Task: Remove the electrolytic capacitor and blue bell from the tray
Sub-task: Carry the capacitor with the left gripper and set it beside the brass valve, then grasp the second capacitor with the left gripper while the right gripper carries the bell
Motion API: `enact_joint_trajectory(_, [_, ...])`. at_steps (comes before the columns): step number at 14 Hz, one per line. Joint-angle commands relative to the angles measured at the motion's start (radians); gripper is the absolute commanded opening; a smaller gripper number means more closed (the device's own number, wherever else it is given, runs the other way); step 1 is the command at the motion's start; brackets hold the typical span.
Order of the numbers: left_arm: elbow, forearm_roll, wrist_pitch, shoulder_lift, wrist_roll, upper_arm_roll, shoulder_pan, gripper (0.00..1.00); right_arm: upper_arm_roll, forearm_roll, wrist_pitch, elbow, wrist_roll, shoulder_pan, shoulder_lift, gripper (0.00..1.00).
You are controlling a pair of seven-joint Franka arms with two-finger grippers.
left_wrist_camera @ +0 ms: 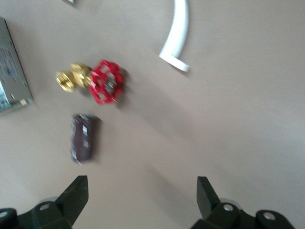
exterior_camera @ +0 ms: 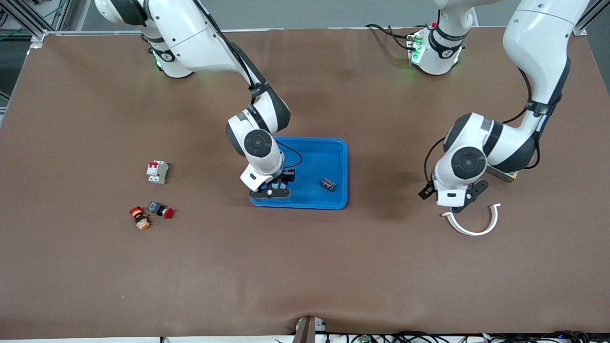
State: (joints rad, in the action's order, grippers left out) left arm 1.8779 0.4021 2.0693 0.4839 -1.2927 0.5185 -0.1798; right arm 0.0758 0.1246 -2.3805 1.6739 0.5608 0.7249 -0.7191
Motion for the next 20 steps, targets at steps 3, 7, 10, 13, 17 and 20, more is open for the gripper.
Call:
enact_joint_trajectory(3, [-0.141, -0.064, -0.024, 0.068, -0.250, 0.029, 0.114, 1.00, 0.010, 0.001, 0.009, -0.002, -0.016, 0.004, 0.010, 0.38])
enact_joint_trajectory(7, [-0.265, -0.078, -0.021, 0.145, -0.451, 0.029, 0.221, 1.00, 0.016, 0.001, 0.234, -0.098, -0.071, -0.024, 0.056, 0.38])
enact_joint_trajectory(10, [-0.331, -0.078, -0.011, 0.209, -0.560, 0.028, 0.301, 0.89, 0.016, 0.001, 0.369, -0.098, -0.243, -0.108, 0.157, 0.38])
enact_joint_trajectory(13, [-0.382, -0.078, 0.027, 0.271, -0.615, 0.025, 0.370, 0.71, 0.018, -0.002, 0.507, -0.092, -0.439, -0.198, 0.256, 0.38])
enact_joint_trajectory(17, [-0.388, -0.075, 0.075, 0.320, -0.620, 0.018, 0.436, 0.57, 0.018, -0.150, 0.630, -0.082, -0.642, -0.289, 0.346, 0.38])
enact_joint_trajectory(20, [-0.387, -0.066, 0.146, 0.349, -0.665, -0.009, 0.480, 0.53, 0.016, -0.152, 0.639, -0.036, -0.868, -0.413, 0.408, 0.38])
